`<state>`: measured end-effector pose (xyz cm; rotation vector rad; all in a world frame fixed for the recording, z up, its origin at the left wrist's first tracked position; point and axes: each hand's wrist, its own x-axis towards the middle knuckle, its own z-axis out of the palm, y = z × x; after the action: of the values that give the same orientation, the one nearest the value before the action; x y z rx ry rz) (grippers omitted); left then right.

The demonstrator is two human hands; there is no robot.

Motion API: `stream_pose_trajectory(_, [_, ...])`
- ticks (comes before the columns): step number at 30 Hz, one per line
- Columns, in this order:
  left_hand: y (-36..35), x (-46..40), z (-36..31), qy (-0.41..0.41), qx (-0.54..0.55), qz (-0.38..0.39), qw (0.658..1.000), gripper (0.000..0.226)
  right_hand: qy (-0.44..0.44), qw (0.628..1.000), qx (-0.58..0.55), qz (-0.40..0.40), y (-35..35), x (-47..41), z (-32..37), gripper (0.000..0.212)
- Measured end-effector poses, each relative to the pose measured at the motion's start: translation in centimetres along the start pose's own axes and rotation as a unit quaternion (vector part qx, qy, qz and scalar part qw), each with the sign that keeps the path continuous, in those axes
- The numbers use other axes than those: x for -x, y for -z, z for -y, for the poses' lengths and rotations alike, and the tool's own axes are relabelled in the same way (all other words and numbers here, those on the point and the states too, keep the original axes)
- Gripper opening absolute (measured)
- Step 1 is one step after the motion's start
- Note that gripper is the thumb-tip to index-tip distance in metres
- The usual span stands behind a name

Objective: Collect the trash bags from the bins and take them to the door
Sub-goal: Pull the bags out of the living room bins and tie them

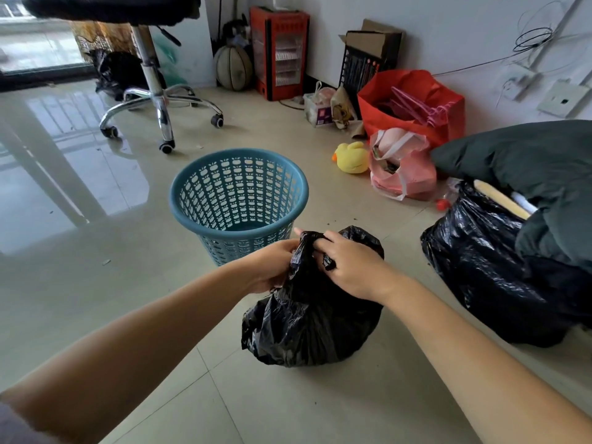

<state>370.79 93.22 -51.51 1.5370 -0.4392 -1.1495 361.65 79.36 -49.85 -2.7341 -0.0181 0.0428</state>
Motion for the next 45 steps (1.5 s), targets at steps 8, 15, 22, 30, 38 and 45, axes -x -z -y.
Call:
stream_pose_trajectory(8, [-0.1, -0.3, 0.5, -0.07, -0.022, -0.064, 0.995, 0.021, -0.015, 0.984, 0.173, 0.032, -1.4, 0.2, -0.2, 0.074])
stream_pose_trajectory(15, [-0.4, -0.6, 0.2, -0.194, -0.217, -0.199, 0.936, 0.024, -0.032, 0.999, -0.003, 0.011, -0.8, -0.8, -1.7, 0.035])
stream_pose_trajectory(22, [1.2, -0.7, 0.2, -0.065, -0.398, -0.194, 0.894, 0.03, -0.102, 0.948, -0.283, -0.105, 1.3, 0.3, -3.5, 0.029])
stream_pose_trajectory(30, [9.5, 1.4, 7.7, 0.3, -0.381, -0.097, 0.869, 0.036, -0.381, 0.911, -0.156, 0.017, -4.8, 6.4, -12.3, 0.046])
stream_pose_trajectory(38, [13.2, 2.6, 11.2, 0.308, -0.371, -0.187, 0.856, 0.026, -0.427, 0.883, -0.179, 0.084, -10.7, 9.9, -16.3, 0.034])
stream_pose_trajectory(45, [12.5, 2.8, 9.2, 0.097, -0.573, -0.268, 0.768, 0.016, -0.409, 0.857, -0.302, -0.078, -7.4, 6.5, -15.6, 0.025])
